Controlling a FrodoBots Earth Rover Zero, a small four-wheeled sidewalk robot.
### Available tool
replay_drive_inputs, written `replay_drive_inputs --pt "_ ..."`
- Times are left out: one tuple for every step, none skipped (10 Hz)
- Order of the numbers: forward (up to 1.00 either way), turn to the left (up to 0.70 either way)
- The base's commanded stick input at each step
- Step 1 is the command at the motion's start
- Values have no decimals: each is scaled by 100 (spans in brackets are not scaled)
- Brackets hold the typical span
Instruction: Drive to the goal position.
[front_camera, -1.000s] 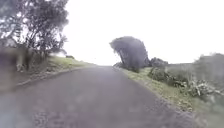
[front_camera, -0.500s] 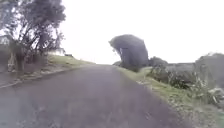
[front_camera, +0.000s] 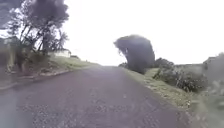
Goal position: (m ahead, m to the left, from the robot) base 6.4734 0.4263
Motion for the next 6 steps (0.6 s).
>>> replay_drive_inputs --pt "85 0" --pt "85 0" --pt "85 0" --pt "85 0" --pt "85 0" --pt "85 0"
